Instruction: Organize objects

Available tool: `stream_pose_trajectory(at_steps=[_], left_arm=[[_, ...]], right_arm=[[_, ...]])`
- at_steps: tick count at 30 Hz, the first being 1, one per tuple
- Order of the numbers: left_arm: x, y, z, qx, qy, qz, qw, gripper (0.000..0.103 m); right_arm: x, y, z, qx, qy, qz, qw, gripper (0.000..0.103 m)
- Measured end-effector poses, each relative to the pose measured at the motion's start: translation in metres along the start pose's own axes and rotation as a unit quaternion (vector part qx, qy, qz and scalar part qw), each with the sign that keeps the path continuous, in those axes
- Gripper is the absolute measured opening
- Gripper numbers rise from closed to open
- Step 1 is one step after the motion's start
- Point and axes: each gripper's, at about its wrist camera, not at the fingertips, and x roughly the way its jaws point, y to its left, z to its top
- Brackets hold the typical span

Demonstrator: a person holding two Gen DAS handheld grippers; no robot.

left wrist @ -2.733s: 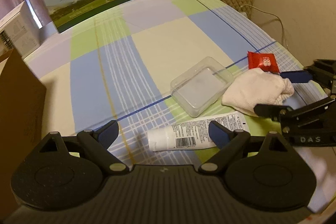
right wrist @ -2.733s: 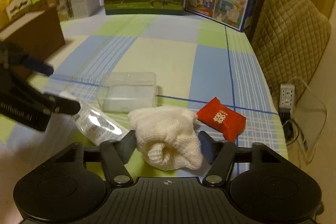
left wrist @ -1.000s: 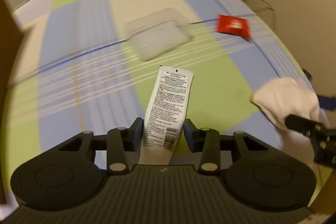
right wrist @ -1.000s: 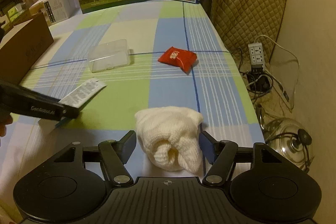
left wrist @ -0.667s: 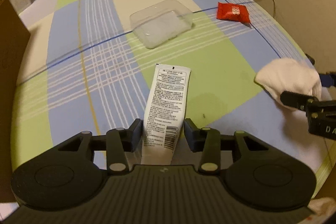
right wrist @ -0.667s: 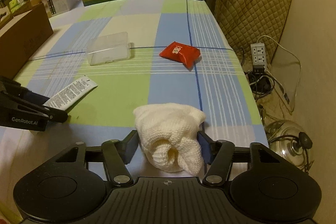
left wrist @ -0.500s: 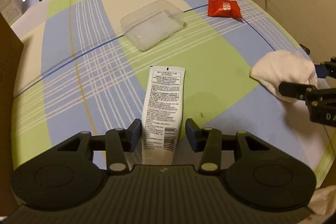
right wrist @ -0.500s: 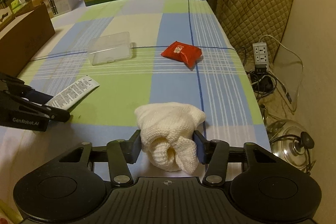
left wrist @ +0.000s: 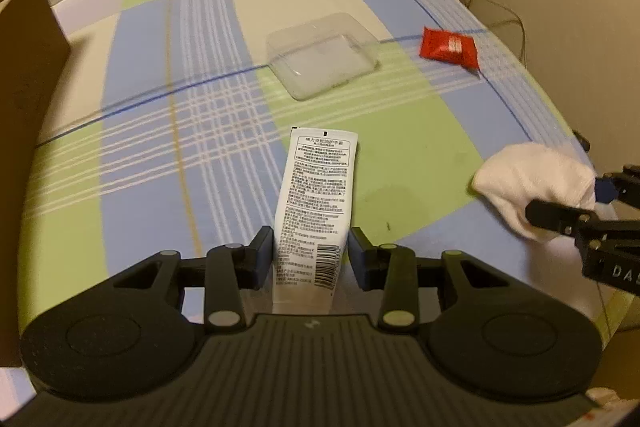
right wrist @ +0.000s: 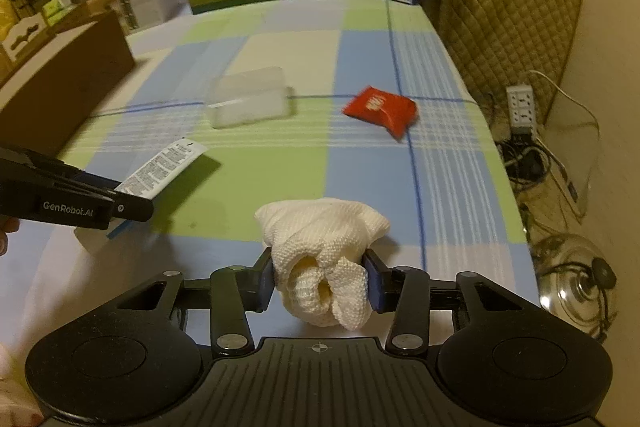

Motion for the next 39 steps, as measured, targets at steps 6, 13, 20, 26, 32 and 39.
stream_pose_trajectory(at_steps=[6,13,20,26,32,39], left_arm=[[-0.028,0.012,-0.001,-0.024,-0.025,0.000,0.9994,0.035],[-0.066,0.032,-0.003,-0.057,-0.053,0.006,0.9969,0.035],[-0.107,0.057,-0.010,-0.089,-0.088,0.018,0.9920,0.035],[-0.144,0.082,-0.017,-0.116,-0.122,0.036,0.9851,0.035],[-0.177,0.114,-0.027,-0.143,-0.147,0.067,0.9764,0.035],[-0.202,0.162,-0.033,-0.169,-0.166,0.108,0.9655,0.035]], right_arm=[[-0.009,0.019,0.015,-0.013,-0.015,0.035,0.999,0.041],[-0.020,0.045,0.033,-0.038,-0.033,0.069,0.996,0.041],[-0.027,0.075,0.051,-0.061,-0.047,0.108,0.991,0.041],[-0.029,0.111,0.068,-0.080,-0.054,0.158,0.983,0.041],[-0.028,0.164,0.088,-0.113,-0.067,0.212,0.969,0.041],[-0.017,0.230,0.117,-0.148,-0.089,0.249,0.953,0.041]])
